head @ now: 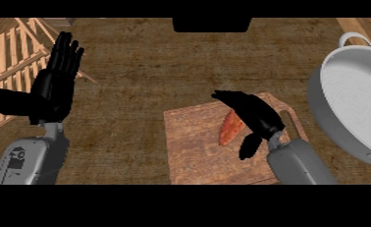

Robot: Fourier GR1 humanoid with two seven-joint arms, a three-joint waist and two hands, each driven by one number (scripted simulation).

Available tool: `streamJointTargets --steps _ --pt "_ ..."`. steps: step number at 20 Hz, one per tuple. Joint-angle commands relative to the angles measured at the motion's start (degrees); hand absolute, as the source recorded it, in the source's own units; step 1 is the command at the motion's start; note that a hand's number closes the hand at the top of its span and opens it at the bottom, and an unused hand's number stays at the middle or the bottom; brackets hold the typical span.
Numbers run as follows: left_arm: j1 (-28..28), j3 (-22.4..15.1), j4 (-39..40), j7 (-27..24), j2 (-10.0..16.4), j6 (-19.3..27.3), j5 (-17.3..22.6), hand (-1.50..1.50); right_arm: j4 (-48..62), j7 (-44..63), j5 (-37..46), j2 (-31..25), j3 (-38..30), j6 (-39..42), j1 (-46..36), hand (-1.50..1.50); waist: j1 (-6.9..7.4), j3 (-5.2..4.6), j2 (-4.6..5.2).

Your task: Pick the sweet potato from the cutting board and place it in the pot

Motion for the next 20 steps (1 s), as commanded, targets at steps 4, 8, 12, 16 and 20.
streamJointTargets --steps 4,8,12,16,20 --pt "-2.17 0.67 0.36 1.63 -0.26 -0.44 -0.14 0.0 5.75 -9.81 5.22 3.33 4.05 -7.13 0.19 1.5 0.1 0.53 0.45" --pt "-2.52 1.88 2.74 -0.2 -0.36 -0.78 -0.82 0.0 7.66 -10.21 6.16 3.85 1.51 -5.76 -3.68 1.5 0.13 0.51 0.48" --pt "1.89 -0.76 -0.01 -1.99 -3.18 0.47 -2.96 0.0 5.14 -6.65 8.52 6.83 2.69 -6.81 -1.69 1.5 0.13 0.51 0.38" --pt "-0.06 3.6 0.53 1.36 0.87 -2.84 0.74 0.0 -7.69 -3.8 14.46 4.14 6.93 -10.25 7.62 1.5 -0.56 0.49 0.18" --pt "3.01 2.4 0.41 -0.65 0.2 -1.9 -1.25 0.0 -20.46 -2.17 22.14 4.3 23.56 -7.18 18.34 1.5 -2.31 0.36 -0.79"
